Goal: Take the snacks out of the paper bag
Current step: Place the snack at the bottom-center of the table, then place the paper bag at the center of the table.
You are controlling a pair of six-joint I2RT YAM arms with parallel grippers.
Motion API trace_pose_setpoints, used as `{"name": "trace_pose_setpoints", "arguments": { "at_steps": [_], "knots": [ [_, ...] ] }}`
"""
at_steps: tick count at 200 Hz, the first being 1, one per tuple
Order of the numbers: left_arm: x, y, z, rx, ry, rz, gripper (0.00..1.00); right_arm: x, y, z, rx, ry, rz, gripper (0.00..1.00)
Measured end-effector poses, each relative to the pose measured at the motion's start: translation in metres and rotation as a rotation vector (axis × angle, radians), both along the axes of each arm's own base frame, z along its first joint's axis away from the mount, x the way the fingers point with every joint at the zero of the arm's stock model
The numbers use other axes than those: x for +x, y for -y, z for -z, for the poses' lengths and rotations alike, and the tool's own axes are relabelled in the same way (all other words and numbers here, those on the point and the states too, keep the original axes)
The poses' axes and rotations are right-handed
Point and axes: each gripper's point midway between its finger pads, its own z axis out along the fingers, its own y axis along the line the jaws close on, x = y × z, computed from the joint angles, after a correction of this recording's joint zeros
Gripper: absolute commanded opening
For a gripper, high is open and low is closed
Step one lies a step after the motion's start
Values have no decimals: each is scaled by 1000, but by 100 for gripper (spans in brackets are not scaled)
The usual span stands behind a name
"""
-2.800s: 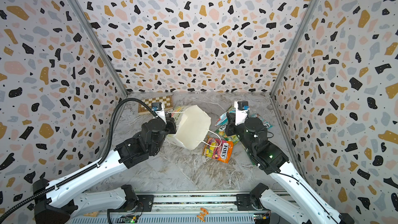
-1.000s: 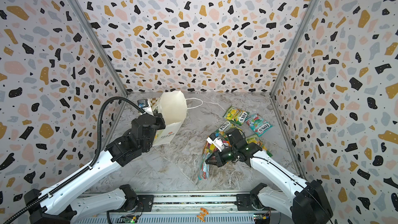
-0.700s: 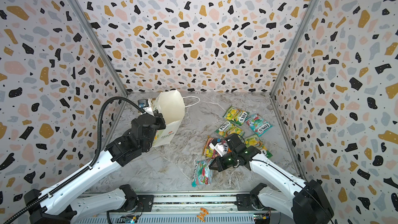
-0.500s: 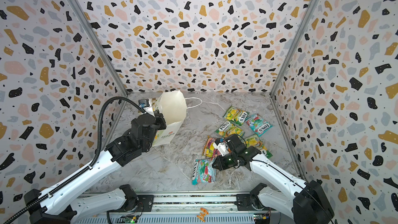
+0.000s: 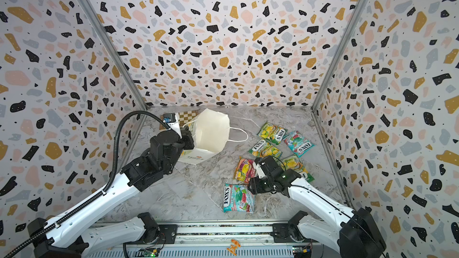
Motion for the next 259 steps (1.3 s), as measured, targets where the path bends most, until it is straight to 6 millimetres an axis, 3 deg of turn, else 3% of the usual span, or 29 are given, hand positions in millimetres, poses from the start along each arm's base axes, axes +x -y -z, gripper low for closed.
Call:
{"name": "trace_pose_setpoints", "arguments": {
  "at_steps": [46, 95, 139, 202, 230, 259],
  "knots": [
    [-2, 30, -37, -87, 57, 150, 0, 30, 28, -18, -26, 126, 169, 65],
    [-1, 69, -33, -167, 27, 305, 0, 58, 63, -26, -30, 174, 313, 65],
    [2, 87, -37, -219, 6, 364, 0, 66, 66, -30, -22, 199, 315, 65],
    [4, 94, -71, -297, 47, 401, 0, 69, 67, -30, -20, 206, 316, 66],
    [13, 91, -61, -338, 33, 411, 0, 70, 68, -31, -20, 212, 314, 66],
    [36, 82, -22, -392, -39, 409, 0, 71, 69, -31, -20, 216, 317, 66]
  ]
}}
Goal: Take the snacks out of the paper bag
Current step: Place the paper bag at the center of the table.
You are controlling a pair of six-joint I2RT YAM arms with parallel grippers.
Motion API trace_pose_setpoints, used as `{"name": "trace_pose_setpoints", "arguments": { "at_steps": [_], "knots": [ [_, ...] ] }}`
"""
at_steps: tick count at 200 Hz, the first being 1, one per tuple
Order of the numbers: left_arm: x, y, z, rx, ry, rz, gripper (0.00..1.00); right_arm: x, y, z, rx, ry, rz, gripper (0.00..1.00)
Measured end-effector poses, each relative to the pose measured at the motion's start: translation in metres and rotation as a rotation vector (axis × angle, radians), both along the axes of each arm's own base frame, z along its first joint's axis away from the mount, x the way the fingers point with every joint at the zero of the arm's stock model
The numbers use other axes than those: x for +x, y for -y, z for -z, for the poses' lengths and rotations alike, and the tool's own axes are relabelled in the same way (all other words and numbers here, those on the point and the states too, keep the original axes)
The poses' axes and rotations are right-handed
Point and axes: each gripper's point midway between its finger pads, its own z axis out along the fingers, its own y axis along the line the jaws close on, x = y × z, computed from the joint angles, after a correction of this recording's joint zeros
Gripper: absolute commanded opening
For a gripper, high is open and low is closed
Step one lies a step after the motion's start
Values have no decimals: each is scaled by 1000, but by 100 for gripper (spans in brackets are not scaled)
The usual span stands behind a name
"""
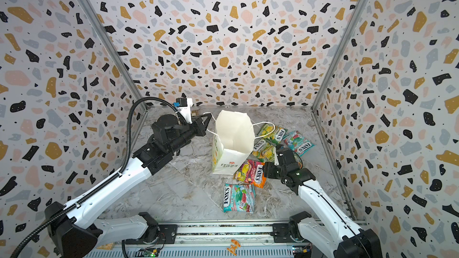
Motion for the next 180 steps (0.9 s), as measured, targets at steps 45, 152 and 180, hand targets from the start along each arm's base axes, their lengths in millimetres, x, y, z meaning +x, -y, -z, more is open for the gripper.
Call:
{"name": "trace_pose_setpoints", "arguments": {
  "at_steps": [45, 152, 180],
  "knots": [
    [21, -25, 56, -1, -126, -12, 0, 3, 1, -3, -3, 20, 8, 66],
    [16, -74, 44, 125, -55, -126, 83, 21, -5, -23, 51, 130, 1, 67],
    [15, -87, 44, 214, -44, -173, 94, 30, -4, -14, 68, 126, 9, 68]
  ]
}}
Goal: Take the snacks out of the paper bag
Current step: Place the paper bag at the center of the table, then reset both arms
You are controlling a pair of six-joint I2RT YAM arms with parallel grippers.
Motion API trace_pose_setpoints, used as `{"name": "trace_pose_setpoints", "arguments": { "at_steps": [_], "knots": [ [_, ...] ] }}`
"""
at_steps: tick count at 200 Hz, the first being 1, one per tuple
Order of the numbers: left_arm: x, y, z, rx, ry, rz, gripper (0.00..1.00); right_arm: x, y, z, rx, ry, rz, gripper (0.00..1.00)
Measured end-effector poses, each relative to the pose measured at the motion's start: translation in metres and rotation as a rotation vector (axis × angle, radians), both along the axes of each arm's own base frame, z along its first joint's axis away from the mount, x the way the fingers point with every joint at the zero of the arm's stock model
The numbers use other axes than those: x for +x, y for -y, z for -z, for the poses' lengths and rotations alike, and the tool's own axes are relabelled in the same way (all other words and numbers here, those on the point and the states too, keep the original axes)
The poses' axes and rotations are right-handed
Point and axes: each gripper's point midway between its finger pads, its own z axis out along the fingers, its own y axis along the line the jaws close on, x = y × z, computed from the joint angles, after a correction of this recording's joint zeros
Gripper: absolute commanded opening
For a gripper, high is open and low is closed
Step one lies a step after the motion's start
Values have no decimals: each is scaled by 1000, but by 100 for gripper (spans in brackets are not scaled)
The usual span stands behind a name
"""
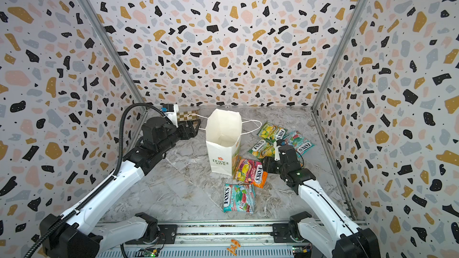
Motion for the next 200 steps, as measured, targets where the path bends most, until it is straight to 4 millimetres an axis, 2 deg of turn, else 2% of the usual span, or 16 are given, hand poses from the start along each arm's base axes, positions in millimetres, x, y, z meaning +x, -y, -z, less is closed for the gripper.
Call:
{"name": "trace_pose_setpoints", "arguments": {
  "at_steps": [25, 43, 70, 93, 113, 159, 200],
  "knots": [
    [-5, -19, -18, 77, 58, -70, 98, 11, 7, 11, -20, 5, 38, 68],
    [-11, -40, -36, 122, 118, -158, 99, 21, 16, 14, -54, 37, 86, 69],
    [-21, -79, -55, 175, 180, -342, 99, 41, 35, 7, -126, 128, 187, 69],
    [-29, -115, -56, 200, 197, -529, 100, 57, 53, -4, -189, 212, 281, 69],
    [-35, -138, -33, 223, 178, -664, 100, 70, 67, -13, -243, 280, 349, 69],
    [-39, -170, 50, 332, 88, -868, 100, 83, 96, -28, -368, 428, 479, 69],
    [-45, -185, 88, 372, 110, -952, 100, 83, 117, -31, -470, 517, 544, 69]
  ]
}}
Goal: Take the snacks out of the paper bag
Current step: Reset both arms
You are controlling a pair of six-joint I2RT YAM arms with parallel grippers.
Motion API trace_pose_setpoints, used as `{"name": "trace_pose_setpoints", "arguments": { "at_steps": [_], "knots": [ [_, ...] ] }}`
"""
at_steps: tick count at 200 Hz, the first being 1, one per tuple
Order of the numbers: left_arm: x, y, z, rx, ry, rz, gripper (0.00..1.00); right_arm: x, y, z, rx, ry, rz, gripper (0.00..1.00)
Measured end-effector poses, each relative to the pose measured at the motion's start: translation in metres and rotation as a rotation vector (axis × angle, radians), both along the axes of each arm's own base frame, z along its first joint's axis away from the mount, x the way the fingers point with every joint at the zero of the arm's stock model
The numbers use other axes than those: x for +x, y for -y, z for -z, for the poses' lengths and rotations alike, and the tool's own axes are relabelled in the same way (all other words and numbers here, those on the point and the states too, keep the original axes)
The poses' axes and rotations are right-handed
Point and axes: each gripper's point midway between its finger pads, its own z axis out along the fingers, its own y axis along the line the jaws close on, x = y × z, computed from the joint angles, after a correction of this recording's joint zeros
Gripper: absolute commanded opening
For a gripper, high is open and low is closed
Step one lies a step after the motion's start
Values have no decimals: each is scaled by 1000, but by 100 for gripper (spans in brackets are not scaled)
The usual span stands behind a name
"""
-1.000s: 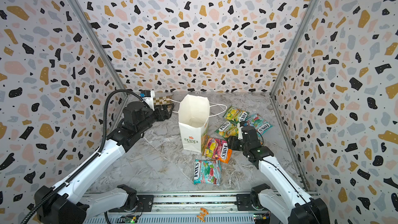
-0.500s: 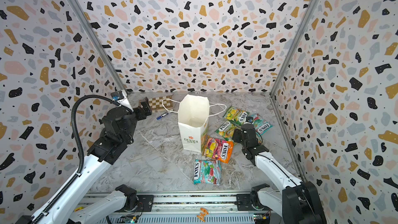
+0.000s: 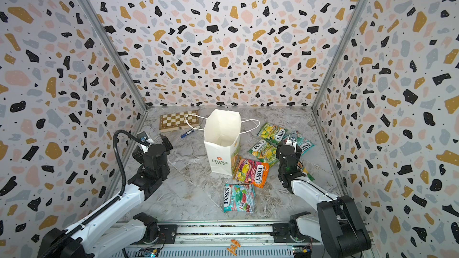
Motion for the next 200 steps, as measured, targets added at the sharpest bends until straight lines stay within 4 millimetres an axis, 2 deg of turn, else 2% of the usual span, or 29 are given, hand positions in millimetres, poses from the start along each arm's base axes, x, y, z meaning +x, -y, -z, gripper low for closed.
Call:
{"name": "trace_pose_setpoints", "arguments": {
  "at_steps": [34, 66, 96, 134, 168, 200],
  "knots": [
    [3, -11, 21, 51, -11, -39, 99, 4, 12, -1, -55, 34, 36, 69],
    [5, -26, 38, 90, -28, -71, 99, 1, 15, 8, -92, 42, 34, 70],
    [11, -38, 46, 104, -35, -83, 100, 0, 17, 17, -112, 45, 27, 71],
    [15, -37, 63, 130, -73, -41, 100, 5, 21, 25, -107, 36, 11, 73],
    [18, -34, 64, 136, -66, 10, 100, 8, 21, 25, -92, 48, -21, 74],
    [18, -35, 82, 138, -106, 56, 100, 4, 22, 26, -72, 75, -51, 74]
  ]
}}
